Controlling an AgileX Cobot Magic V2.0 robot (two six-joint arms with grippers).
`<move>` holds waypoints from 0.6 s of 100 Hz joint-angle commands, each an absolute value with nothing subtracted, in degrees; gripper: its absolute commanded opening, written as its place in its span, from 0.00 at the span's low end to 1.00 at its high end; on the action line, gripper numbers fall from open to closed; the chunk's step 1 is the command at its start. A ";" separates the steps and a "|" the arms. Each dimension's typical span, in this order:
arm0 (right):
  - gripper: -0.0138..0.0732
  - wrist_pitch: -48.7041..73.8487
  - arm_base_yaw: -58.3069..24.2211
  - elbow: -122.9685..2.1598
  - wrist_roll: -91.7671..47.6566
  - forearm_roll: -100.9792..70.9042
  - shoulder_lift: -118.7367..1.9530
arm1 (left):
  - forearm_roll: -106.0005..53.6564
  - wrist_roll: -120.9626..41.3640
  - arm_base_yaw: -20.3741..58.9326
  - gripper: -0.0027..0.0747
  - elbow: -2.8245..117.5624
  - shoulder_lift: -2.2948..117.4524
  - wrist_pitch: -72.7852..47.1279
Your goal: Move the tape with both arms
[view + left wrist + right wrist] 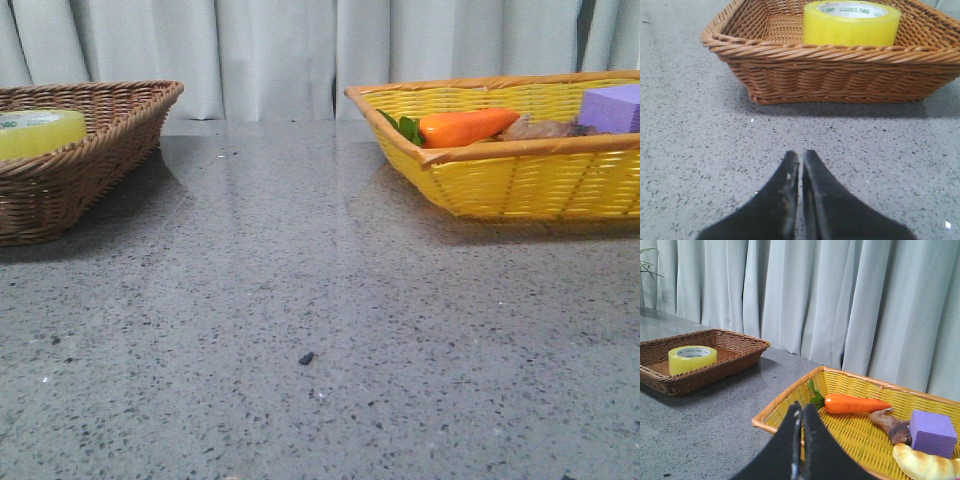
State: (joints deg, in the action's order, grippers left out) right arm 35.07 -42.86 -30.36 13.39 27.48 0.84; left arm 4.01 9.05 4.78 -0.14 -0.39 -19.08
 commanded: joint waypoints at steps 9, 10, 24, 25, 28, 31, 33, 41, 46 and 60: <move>0.07 31.17 -42.67 -31.48 13.47 29.30 1.16 | 4.20 9.82 4.61 0.01 -0.70 -2.09 -16.17; 0.07 31.17 -42.67 -31.48 13.47 29.30 1.16 | 4.20 9.82 4.61 0.01 -0.70 -2.09 -16.17; 0.07 31.17 -42.67 -31.48 13.47 29.59 1.16 | 4.20 9.82 4.61 0.01 -0.70 -2.09 -16.17; 0.07 31.17 -42.67 -31.48 13.47 29.72 1.16 | 4.20 9.82 4.61 0.01 -0.70 -2.09 -16.17; 0.07 31.30 -42.67 -31.48 13.47 29.72 1.16 | 4.20 9.82 4.61 0.01 -0.70 -2.09 -16.17; 0.07 31.31 -42.67 -31.48 13.47 29.72 1.16 | 4.20 9.82 4.61 0.01 -0.70 -2.09 -16.17; 0.07 31.31 -42.67 -31.34 13.47 29.72 1.16 | 4.20 9.82 4.61 0.01 -0.70 -2.09 -16.17; 0.07 30.66 -42.52 -30.46 13.47 29.72 1.16 | 4.20 9.82 4.61 0.01 -0.70 -2.09 -16.17; 0.07 29.05 -41.32 -29.18 13.47 29.99 1.16 | 4.20 9.82 4.61 0.01 -0.70 -2.09 -16.17; 0.07 18.93 -35.21 -23.97 13.47 29.97 1.16 | 4.20 9.82 4.61 0.01 -0.70 -2.09 -16.17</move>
State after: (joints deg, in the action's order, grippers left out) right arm 29.32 -38.81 -25.35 13.39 28.16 0.86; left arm 4.01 9.05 4.78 -0.14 -0.39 -19.08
